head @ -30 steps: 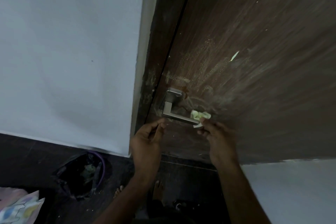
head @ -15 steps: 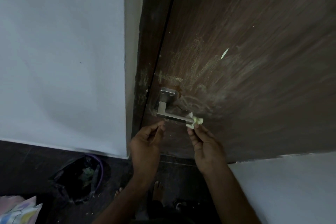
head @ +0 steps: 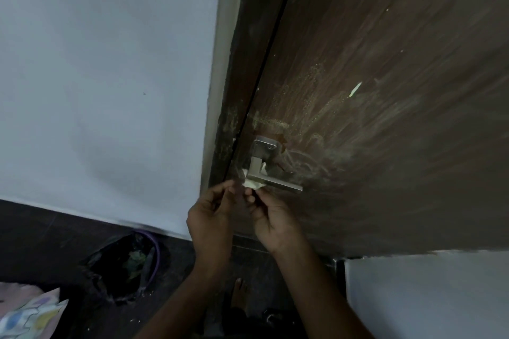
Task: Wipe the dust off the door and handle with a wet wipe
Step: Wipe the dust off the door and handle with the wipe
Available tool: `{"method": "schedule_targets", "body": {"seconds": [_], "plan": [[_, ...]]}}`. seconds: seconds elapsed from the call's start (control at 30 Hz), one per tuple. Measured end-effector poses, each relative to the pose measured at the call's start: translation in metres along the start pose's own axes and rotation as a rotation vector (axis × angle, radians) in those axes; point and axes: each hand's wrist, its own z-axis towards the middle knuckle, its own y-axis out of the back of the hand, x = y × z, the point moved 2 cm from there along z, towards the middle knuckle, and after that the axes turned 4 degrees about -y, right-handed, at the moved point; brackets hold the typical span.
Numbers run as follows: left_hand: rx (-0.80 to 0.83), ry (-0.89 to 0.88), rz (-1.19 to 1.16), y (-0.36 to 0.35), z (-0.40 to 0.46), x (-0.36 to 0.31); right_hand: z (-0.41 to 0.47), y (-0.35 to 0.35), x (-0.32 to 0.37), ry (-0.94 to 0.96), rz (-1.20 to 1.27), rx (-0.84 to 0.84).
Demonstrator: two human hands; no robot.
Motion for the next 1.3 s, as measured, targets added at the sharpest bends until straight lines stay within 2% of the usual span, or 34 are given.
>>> {"method": "schedule_targets", "body": {"seconds": [0.13, 0.23, 0.37, 0.53, 0.63, 0.7, 0.8, 0.97, 1.03, 1.1, 1.23, 1.3], "plan": [[0.062, -0.002, 0.007, -0.001, 0.001, 0.001, 0.003, 0.017, 0.008, -0.014, -0.059, -0.011], [0.116, -0.044, 0.027, -0.007, -0.001, -0.002, 0.006, 0.005, 0.003, -0.045, -0.165, 0.027], [0.089, -0.129, 0.086, -0.016, 0.007, -0.007, 0.009, -0.013, -0.004, -0.023, -0.331, -0.028], [0.088, -0.074, 0.039, -0.025, 0.012, -0.002, 0.006, -0.01, -0.001, 0.023, -0.348, -0.028], [0.098, 0.059, -0.19, -0.025, 0.015, 0.002, 0.004, -0.004, 0.004, 0.081, -0.398, 0.003], [0.063, 0.075, -0.214, -0.024, 0.019, 0.001, -0.001, 0.004, 0.004, 0.115, -0.435, -0.01], [0.005, -0.059, -0.047, -0.025, 0.023, -0.014, -0.009, 0.016, -0.003, 0.106, -0.446, -0.068], [-0.024, -0.412, -0.001, -0.047, 0.031, -0.058, -0.021, 0.022, -0.013, 0.051, -0.467, -0.061], [-0.054, -0.495, 0.007, -0.054, 0.032, -0.065, -0.025, 0.018, -0.012, 0.064, -0.493, -0.025], [-0.089, -0.479, 0.006, -0.055, 0.029, -0.059, -0.028, 0.014, -0.01, 0.082, -0.542, 0.011], [-0.11, -0.26, -0.019, -0.048, 0.03, -0.032, -0.025, 0.018, -0.01, 0.086, -0.564, 0.003], [-0.115, -0.206, 0.011, -0.045, 0.034, -0.026, -0.022, 0.02, -0.012, 0.084, -0.528, -0.02]]}}
